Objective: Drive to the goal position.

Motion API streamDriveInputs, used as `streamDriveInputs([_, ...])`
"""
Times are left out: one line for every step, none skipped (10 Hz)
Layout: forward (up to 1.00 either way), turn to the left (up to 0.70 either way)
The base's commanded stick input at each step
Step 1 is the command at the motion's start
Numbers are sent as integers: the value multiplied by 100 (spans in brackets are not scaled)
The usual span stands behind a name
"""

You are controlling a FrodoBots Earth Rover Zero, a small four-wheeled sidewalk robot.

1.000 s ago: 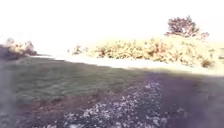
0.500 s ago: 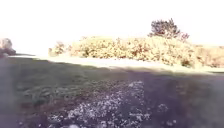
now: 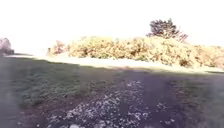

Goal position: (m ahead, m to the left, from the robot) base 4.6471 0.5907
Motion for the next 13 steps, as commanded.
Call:
streamDriveInputs([85,-11])
streamDriveInputs([85,-22])
streamDriveInputs([85,-34])
streamDriveInputs([85,-34])
streamDriveInputs([85,-34])
streamDriveInputs([85,-34])
streamDriveInputs([85,-34])
streamDriveInputs([85,-34])
streamDriveInputs([85,-34])
streamDriveInputs([85,-34])
streamDriveInputs([85,-34])
streamDriveInputs([85,-34])
streamDriveInputs([85,-34])
